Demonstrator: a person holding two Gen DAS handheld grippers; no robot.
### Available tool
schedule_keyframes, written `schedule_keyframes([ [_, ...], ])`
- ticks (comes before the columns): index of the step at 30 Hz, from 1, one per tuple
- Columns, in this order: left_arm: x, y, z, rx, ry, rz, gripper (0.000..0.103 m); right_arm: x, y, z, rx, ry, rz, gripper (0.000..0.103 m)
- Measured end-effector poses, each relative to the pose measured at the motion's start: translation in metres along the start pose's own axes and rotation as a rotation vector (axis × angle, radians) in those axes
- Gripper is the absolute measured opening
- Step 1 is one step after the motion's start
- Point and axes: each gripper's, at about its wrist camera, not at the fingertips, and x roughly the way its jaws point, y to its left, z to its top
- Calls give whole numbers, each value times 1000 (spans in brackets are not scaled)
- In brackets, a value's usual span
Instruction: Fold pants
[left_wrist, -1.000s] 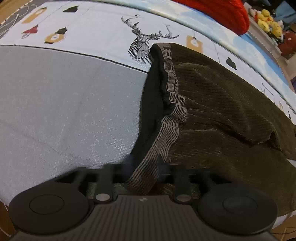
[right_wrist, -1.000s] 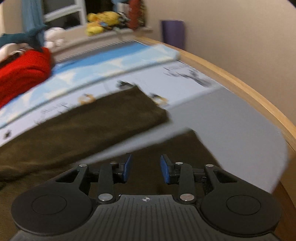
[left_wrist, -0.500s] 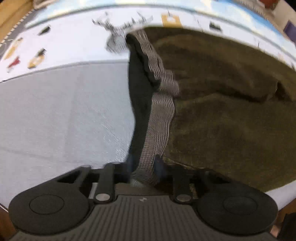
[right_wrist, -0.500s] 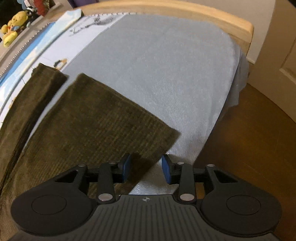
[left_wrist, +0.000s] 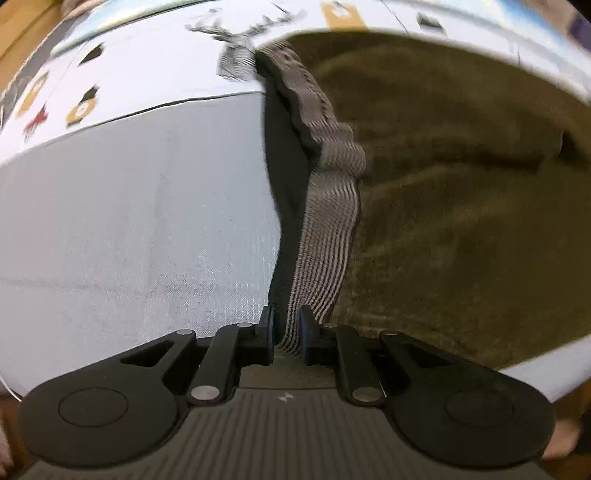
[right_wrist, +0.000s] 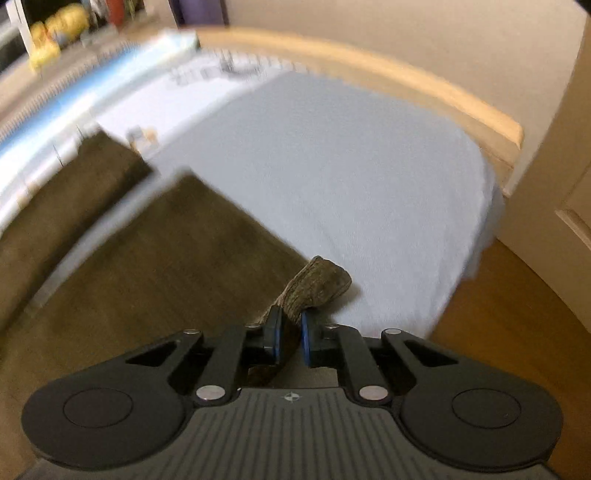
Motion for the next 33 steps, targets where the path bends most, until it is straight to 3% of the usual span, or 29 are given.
schedule_keyframes([
  [3, -11, -2, 3, -7, -41, 16, 20, -3, -3, 0, -11, -4, -49, 26],
  [5, -27, -2, 5, -4, -138, 37, 20, -17, 2, 2, -39, -86, -85, 31],
  [7, -38, -5, 7, -4, -204, -26, 20, -35, 12, 3, -93, -182, -104, 32],
  [10, -34, -25, 5, 101, -191, -136, 23, -52, 23, -1, -140, -250, 43, 38],
  [12, -16, -40, 0, 186, -94, -130, 28, -49, 33, -5, -186, -191, 139, 44],
  [14, 11, -49, -9, 245, 43, -76, 26, -27, 45, -15, -242, -12, 180, 49],
  [16, 6, -54, -9, 274, 28, -68, 29, -4, 55, -31, -304, 170, 141, 50],
  [18, -4, -50, -6, 216, 2, -92, 31, -12, 67, -32, -383, 114, 119, 50],
  [22, -31, -40, 4, 155, -147, -121, 50, -42, 73, -24, -325, -20, 230, 50],
  [27, -52, -32, 24, 54, -288, -67, 60, -78, 109, -15, -345, -213, 307, 50],
  [29, -59, -29, 30, 8, -343, -51, 70, -96, 125, -18, -375, -286, 335, 50],
  [33, -80, -35, 43, -59, -433, -15, 72, -122, 159, -18, -425, -397, 392, 50],
])
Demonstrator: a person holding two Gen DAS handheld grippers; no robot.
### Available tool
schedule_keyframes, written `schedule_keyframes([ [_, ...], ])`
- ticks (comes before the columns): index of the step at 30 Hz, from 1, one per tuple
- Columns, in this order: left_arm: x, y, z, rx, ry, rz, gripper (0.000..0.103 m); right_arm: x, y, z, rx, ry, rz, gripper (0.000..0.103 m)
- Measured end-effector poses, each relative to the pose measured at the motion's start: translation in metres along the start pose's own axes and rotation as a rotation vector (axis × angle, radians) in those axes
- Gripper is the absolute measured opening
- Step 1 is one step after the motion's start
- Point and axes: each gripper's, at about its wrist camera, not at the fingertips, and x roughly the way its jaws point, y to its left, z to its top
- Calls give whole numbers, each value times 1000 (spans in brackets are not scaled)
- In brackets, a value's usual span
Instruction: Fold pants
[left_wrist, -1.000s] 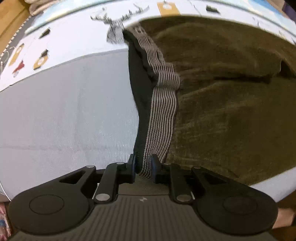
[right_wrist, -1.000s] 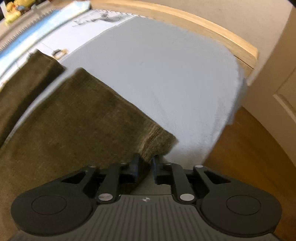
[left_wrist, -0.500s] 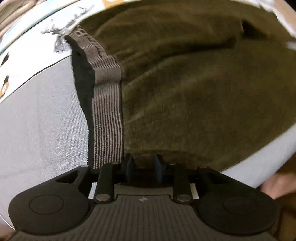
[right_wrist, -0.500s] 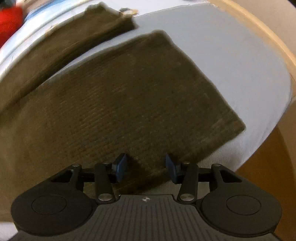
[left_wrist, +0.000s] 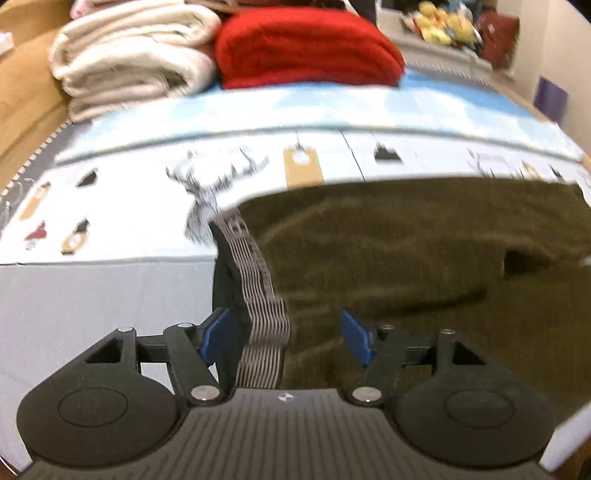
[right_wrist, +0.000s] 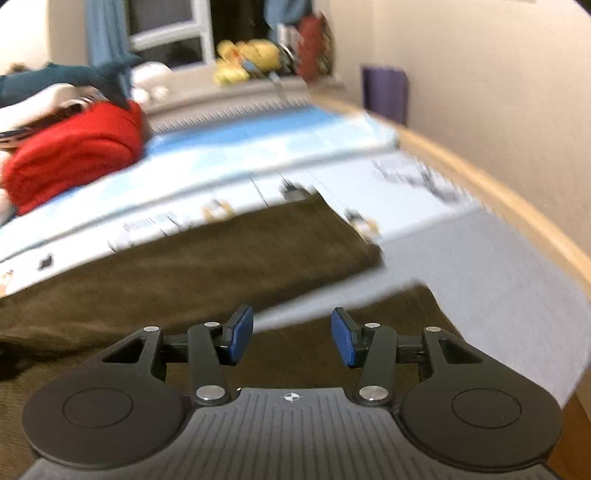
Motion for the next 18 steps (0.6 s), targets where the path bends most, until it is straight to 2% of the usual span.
schedule_keyframes([
  [4, -1, -10, 13, -7, -65, 44, 74, -9, 33, 12, -43, -76, 41, 50],
  [7, 6, -18, 21, -25, -51, 70, 74, -15, 55, 22, -54, -125, 50, 50],
  [13, 21, -17, 34, -97, -37, 41, 74, -16, 95, 39, 12, -143, 115, 50],
  [15, 24, -19, 36, -100, -25, 46, 72, -11, 104, 43, 22, -139, 149, 50],
  [18, 34, -21, 43, -119, -8, 60, 59, -3, 125, 47, 1, -138, 162, 50],
])
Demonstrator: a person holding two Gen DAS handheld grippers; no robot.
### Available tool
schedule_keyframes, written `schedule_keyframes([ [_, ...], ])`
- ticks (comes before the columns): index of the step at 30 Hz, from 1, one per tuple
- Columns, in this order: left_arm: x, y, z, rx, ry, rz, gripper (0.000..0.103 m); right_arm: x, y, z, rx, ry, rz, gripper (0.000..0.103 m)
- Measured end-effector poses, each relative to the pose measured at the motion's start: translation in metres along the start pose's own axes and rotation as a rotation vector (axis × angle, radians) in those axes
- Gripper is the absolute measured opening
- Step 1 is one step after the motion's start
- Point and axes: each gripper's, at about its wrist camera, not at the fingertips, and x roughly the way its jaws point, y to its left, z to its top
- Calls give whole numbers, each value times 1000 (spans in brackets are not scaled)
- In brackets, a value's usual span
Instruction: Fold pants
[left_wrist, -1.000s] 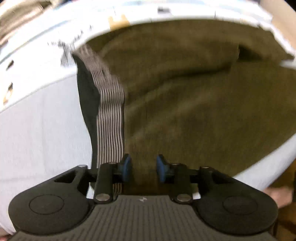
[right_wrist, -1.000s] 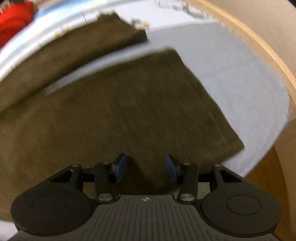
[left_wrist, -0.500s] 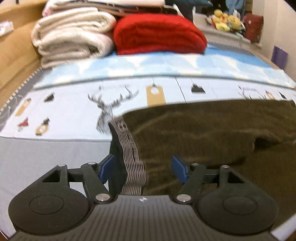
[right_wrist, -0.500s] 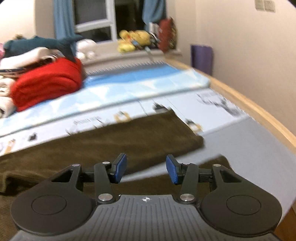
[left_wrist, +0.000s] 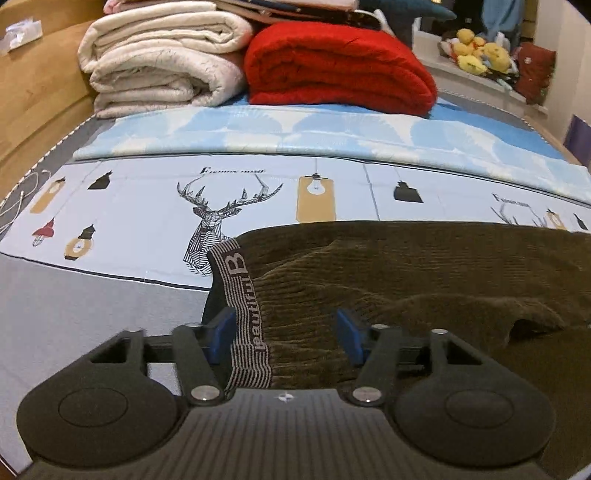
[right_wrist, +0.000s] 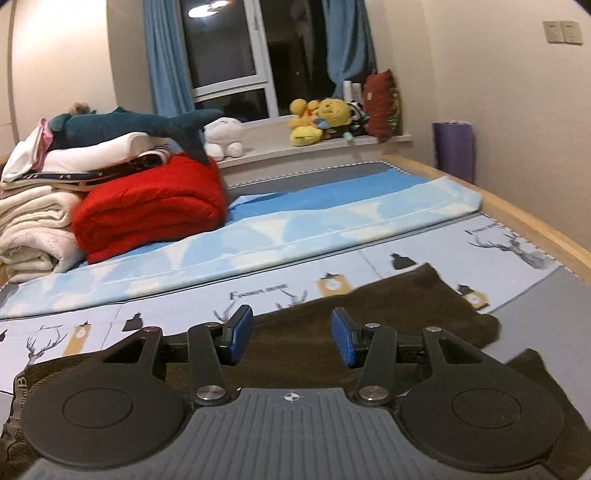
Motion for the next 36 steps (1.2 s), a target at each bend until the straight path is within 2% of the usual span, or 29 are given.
schedule_keyframes([
  [1, 2, -1, 3, -12, 4, -3, 52, 4, 5, 1, -10, 3, 4, 50],
  [2, 4, -1, 5, -29, 7, -7, 40, 9, 11, 1, -22, 7, 5, 50],
  [5, 10, -3, 11, -61, 25, -16, 21, 24, 25, 5, -52, 17, 6, 50],
  [10, 27, -20, 19, -8, 32, 66, 20, 33, 32, 12, -63, 8, 7, 50],
  [15, 65, -26, 39, -27, 55, 25, 21, 44, 35, 11, -74, 41, 16, 50],
  [18, 90, -35, 53, 10, 11, 22, 29, 45, 36, 10, -107, 42, 23, 50],
  [20, 107, -42, 58, 35, -32, 37, 47, 46, 35, 9, -127, 38, 19, 49],
  [22, 124, -47, 61, 50, -46, 58, 55, 48, 32, 8, -140, 42, 15, 49],
  [25, 147, -53, 69, 59, -39, 81, 55, 49, 28, 7, -153, 42, 14, 48],
  [27, 161, -53, 76, 64, -21, 60, 56, 51, 26, 6, -162, 33, -6, 48],
  [29, 172, -52, 81, 69, -7, 24, 72, 53, 22, 5, -168, 27, -25, 48],
  [31, 181, -54, 85, 99, -13, 21, 83, 55, 18, 4, -161, 31, -39, 48],
  [36, 207, -57, 86, 203, 34, -37, 85, 61, 13, 2, -166, 49, -36, 49],
])
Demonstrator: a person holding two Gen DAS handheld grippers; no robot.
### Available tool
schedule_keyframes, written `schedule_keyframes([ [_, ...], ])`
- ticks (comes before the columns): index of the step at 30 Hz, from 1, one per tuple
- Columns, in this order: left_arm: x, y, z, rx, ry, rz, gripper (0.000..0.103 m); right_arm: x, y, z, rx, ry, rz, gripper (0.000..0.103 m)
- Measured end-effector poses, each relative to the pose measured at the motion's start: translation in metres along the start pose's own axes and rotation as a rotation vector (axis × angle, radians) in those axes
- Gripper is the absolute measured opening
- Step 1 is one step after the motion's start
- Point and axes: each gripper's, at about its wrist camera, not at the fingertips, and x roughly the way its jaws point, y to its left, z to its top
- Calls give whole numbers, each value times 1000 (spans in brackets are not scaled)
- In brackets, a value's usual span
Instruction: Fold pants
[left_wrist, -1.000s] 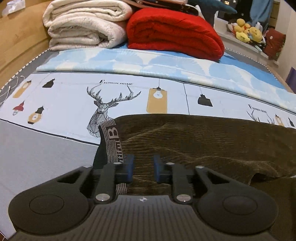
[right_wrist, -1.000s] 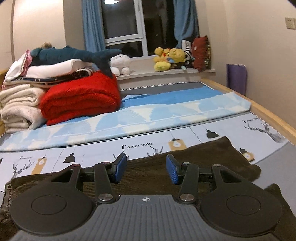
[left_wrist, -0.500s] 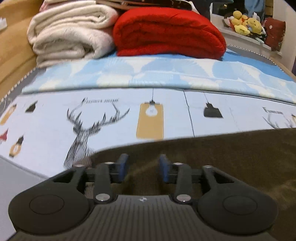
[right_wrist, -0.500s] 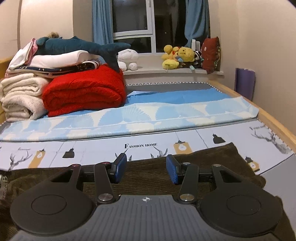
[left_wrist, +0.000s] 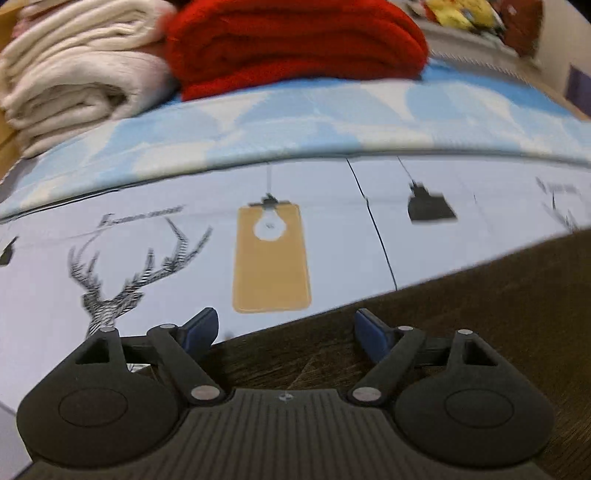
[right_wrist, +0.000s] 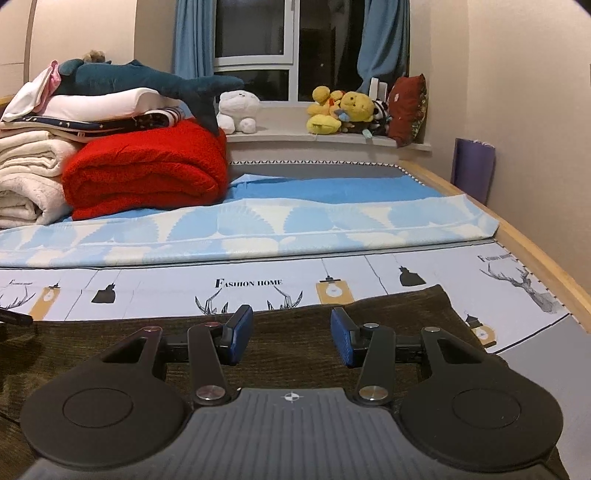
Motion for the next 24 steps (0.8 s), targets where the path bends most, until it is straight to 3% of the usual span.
schedule_keyframes([
  [3, 14, 0, -7, 32, 32, -31, 86, 1, 4, -2, -44, 10, 12, 49],
  [4, 15, 2, -10, 26, 34, -62, 80, 1, 5, -3, -54, 11, 13, 50],
  [5, 13, 4, -12, 19, 33, -96, 58, 2, 6, -4, -61, 13, 13, 50],
  [6, 10, 6, -12, 6, 26, -142, 44, 3, 6, -4, -64, 21, 11, 50],
  [7, 6, 7, -11, -1, 23, -169, 8, 3, 5, -4, -62, 27, 11, 50],
  [13, -44, -1, -3, 19, -9, -142, 4, 7, -3, -5, 11, 70, 6, 51],
  [17, -109, -17, -14, 93, -14, -144, 3, 9, -3, -10, 15, 115, 6, 51],
  [20, -176, -31, -48, 135, -5, -194, 3, 7, -6, -12, 34, 134, -11, 51],
  [24, -236, -48, -114, 153, 48, -270, 3, 3, -21, -17, 134, 179, -28, 51],
])
